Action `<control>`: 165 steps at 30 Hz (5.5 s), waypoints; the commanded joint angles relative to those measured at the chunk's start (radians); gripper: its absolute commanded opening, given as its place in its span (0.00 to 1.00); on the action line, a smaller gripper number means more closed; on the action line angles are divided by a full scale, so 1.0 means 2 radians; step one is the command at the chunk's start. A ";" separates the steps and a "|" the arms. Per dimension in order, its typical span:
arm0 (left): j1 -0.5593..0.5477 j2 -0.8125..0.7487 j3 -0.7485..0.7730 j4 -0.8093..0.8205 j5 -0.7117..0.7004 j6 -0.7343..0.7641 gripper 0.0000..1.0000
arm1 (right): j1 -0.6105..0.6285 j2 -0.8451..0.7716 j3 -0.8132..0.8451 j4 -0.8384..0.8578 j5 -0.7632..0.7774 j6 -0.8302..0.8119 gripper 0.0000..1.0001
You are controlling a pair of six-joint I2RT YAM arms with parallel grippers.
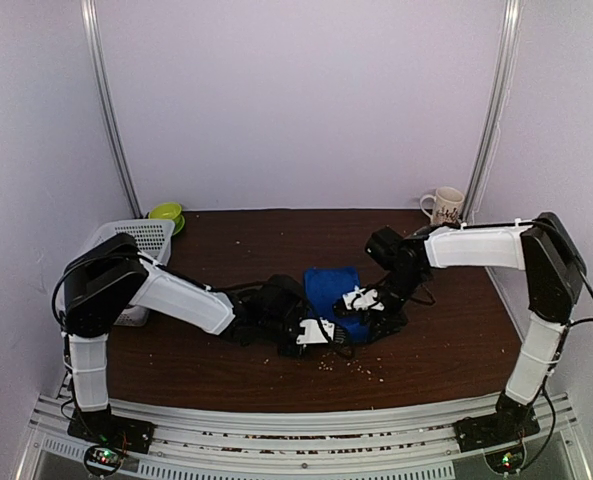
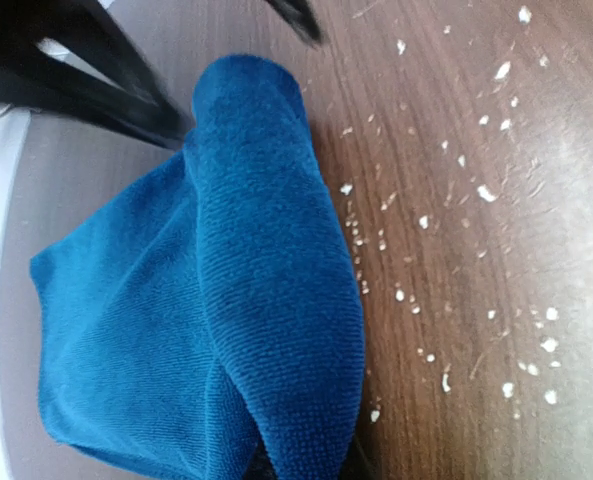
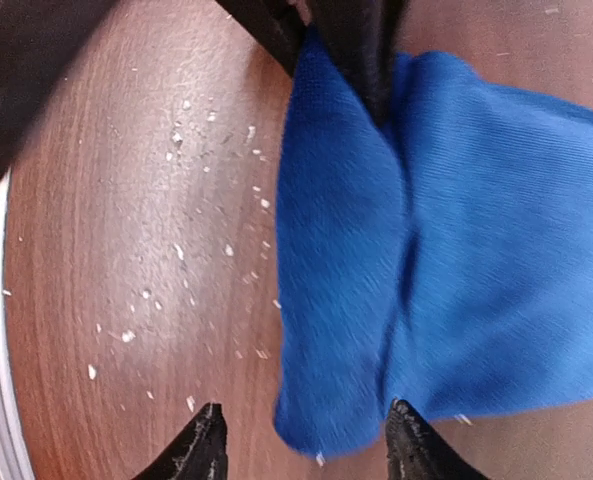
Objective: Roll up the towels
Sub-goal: Roll the towel at the center of the board.
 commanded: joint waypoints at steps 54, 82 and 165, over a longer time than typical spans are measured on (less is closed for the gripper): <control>0.106 0.168 0.264 -0.391 0.322 -0.083 0.16 | 0.149 -0.084 -0.308 0.561 0.338 -0.006 0.00; 0.010 -0.150 -0.147 0.101 -0.066 -0.047 0.75 | 0.049 0.036 -0.029 0.099 0.068 0.068 0.00; -0.020 0.041 0.082 -0.101 -0.025 -0.074 0.00 | -0.065 -0.025 0.069 -0.051 0.042 0.032 0.59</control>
